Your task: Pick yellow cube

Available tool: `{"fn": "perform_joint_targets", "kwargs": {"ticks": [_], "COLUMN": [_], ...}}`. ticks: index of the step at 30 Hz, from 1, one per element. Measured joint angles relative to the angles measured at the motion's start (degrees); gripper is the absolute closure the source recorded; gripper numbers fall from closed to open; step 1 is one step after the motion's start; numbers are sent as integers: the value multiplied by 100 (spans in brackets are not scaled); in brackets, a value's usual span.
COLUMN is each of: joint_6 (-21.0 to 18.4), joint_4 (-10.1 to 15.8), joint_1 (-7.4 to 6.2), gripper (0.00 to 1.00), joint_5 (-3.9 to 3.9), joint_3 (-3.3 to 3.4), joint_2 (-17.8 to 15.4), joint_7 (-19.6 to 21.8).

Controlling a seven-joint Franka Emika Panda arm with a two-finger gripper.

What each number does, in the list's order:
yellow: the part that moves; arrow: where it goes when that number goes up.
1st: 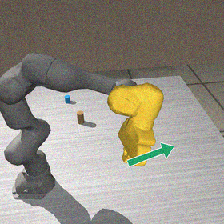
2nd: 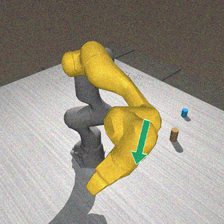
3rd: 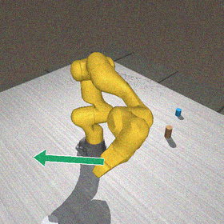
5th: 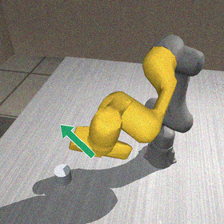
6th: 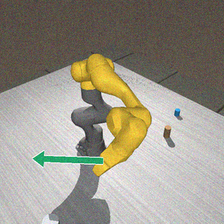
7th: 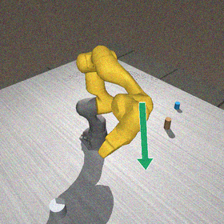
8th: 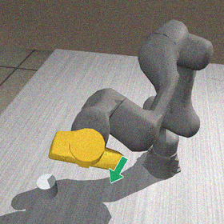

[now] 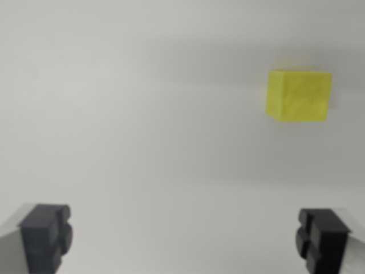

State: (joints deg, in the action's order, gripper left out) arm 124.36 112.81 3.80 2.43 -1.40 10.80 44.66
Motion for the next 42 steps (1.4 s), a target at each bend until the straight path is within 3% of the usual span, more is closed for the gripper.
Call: {"fn": "perform_joint_targets", "kwargs": {"ticks": [20, 42], "joint_6": [593, 1177], "joint_4": [144, 130], "joint_1": [310, 643], "gripper": [0, 0], "joint_5": [-22, -44], "joint_3": [0, -1], "joint_2": [460, 1082], "joint_7": [-379, -794]}}
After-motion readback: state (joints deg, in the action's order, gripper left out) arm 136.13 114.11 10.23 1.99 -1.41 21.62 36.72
